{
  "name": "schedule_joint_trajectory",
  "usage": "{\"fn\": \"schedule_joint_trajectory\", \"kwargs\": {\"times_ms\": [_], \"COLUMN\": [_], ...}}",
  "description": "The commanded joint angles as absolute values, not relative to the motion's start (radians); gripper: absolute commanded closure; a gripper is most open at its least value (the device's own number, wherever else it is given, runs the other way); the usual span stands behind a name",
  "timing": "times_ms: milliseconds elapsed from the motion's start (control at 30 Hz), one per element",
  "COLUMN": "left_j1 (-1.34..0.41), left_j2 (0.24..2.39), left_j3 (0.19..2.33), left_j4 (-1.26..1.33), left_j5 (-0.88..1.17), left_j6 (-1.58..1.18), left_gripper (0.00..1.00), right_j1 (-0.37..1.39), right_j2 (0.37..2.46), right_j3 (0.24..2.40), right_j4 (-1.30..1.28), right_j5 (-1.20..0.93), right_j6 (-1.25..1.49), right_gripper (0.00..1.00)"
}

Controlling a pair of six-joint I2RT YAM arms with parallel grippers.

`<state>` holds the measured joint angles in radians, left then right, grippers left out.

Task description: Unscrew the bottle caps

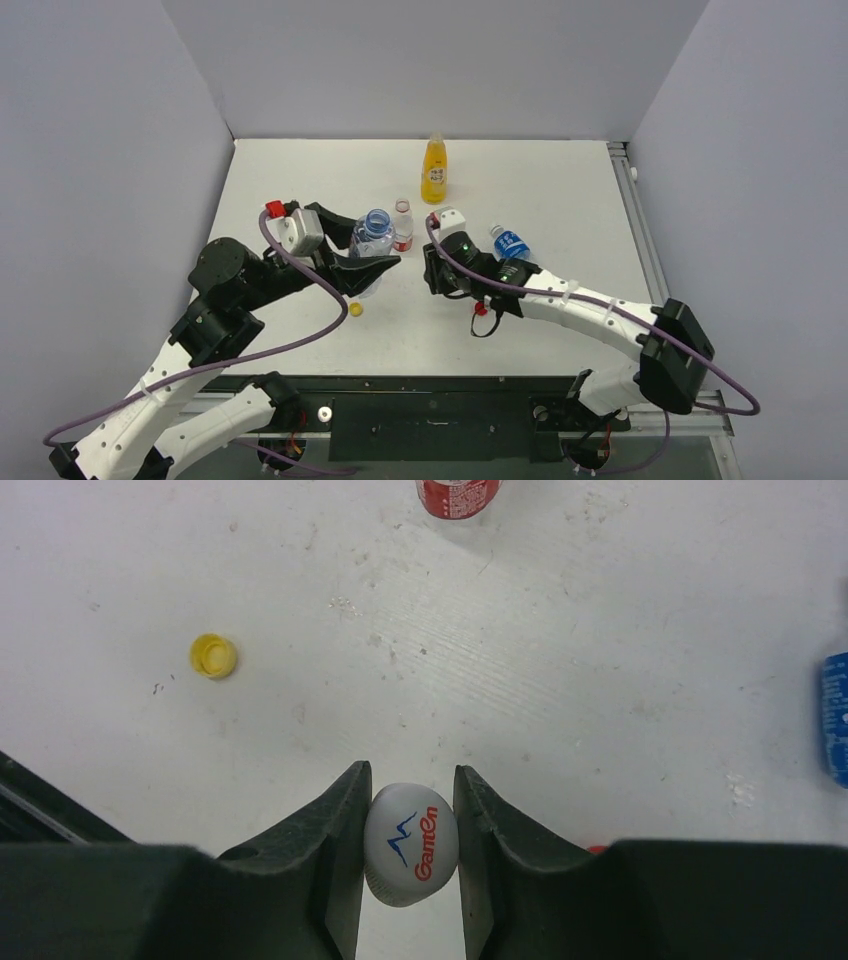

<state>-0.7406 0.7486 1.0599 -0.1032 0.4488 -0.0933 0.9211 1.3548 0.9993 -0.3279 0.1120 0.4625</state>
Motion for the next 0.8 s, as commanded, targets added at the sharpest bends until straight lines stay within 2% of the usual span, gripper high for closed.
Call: {"fn": "schedule_joint_trajectory", "kwargs": {"times_ms": [0,200,433,500,667,767], "left_j1": [-0.717,-0.684,-0.664,-0.662,-0.660,-0.657], "left_j2": [0.742,0.741,0.749,0.753,0.765,0.769], "left_j3": [1.068,1.073,1.082,1.083,1.081,1.078], "left_j4": [-0.096,-0.106,-0.088,-0.080,-0.069,-0.065], "left_j5": [0.390,0.369,0.371,0.374,0.378,0.383], "left_j6": [-0.126,-0.159,-0.186,-0.192,-0.198,-0.197], "left_gripper": [1.00,1.00,1.00,1.00,1.00,1.00], "right_j1": [0.972,1.063,1.084,1.085,1.082,1.073], "right_j2": [1.458,1.672,1.759,1.753,1.704,1.610], "right_j3": [0.996,1.002,0.980,0.968,0.960,0.964], "right_j4": [-0.118,-0.024,0.041,0.055,0.051,0.015], "right_j5": [0.218,0.305,0.312,0.291,0.224,0.219], "right_j6": [0.481,0.466,0.491,0.499,0.512,0.508], "right_gripper": [0.90,0.80,0.72,0.64,0.31,0.25]}}
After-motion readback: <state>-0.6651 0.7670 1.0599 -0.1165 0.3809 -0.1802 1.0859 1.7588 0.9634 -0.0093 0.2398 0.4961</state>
